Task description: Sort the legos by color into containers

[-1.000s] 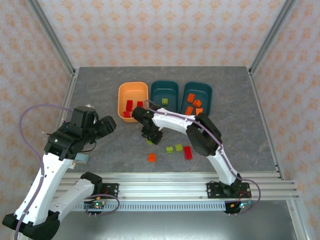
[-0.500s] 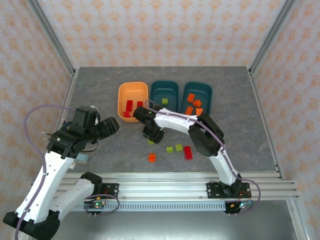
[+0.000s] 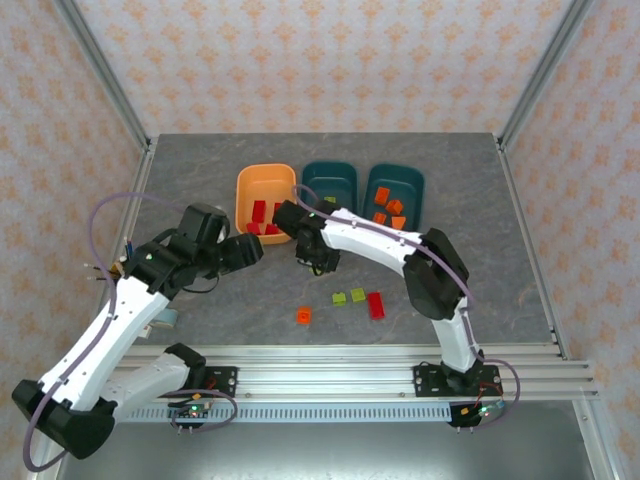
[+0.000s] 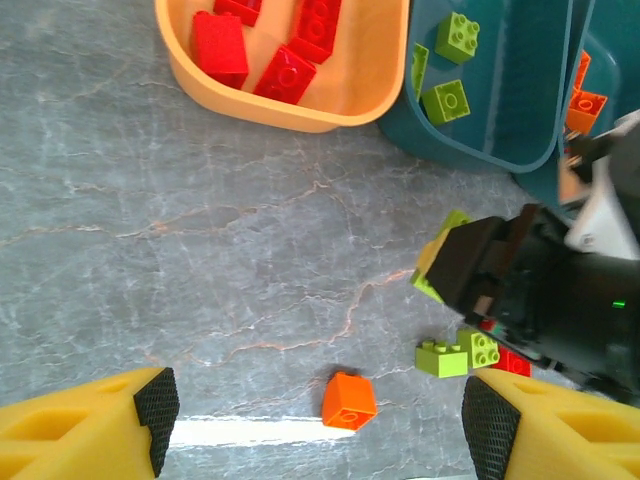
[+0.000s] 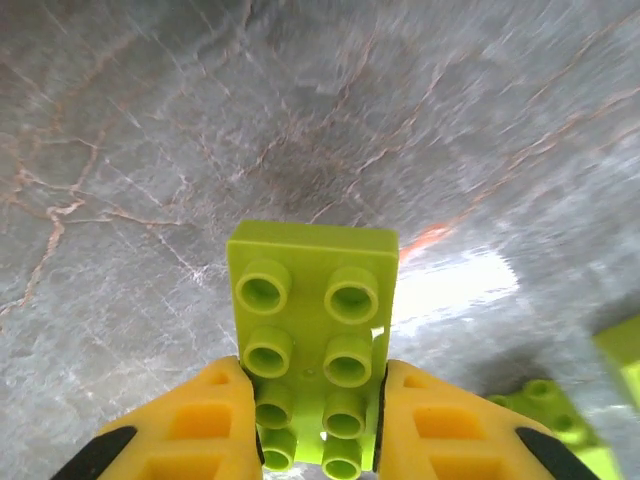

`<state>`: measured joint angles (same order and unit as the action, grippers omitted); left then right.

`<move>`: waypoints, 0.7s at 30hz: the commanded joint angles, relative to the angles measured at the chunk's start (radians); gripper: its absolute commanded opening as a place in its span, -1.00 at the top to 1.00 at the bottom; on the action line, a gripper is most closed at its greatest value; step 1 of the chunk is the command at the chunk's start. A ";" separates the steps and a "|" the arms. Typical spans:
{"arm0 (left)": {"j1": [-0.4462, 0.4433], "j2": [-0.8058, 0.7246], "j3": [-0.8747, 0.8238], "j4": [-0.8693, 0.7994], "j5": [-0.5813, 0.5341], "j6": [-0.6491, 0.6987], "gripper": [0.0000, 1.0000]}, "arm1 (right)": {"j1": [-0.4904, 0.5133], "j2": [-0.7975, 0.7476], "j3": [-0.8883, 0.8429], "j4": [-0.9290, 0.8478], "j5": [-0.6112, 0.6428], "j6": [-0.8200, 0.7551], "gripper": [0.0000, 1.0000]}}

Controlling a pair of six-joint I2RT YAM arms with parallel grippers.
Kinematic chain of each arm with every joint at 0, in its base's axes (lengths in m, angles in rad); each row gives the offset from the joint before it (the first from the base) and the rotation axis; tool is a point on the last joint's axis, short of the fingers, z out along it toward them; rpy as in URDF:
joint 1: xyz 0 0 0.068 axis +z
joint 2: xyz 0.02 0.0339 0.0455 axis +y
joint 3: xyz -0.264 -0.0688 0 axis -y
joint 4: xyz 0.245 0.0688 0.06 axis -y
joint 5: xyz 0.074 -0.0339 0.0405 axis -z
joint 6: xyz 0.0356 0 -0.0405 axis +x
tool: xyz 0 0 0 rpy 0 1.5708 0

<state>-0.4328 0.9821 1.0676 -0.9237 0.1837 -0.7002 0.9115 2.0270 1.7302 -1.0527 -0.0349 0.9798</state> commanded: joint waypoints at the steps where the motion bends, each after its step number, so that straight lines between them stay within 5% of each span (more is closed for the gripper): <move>1: -0.016 0.041 0.074 0.068 -0.006 -0.019 -0.56 | -0.051 -0.063 0.083 -0.099 0.133 -0.153 0.58; 8: -0.016 0.188 0.208 0.121 0.007 -0.026 -0.56 | -0.192 0.055 0.245 -0.152 0.164 -0.384 0.57; 21: -0.016 0.356 0.303 0.190 0.025 -0.024 -0.56 | -0.325 0.435 0.661 -0.238 0.138 -0.483 0.57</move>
<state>-0.4454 1.3357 1.3430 -0.7643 0.2031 -0.7177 0.5911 2.4371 2.3119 -1.2255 0.0895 0.5331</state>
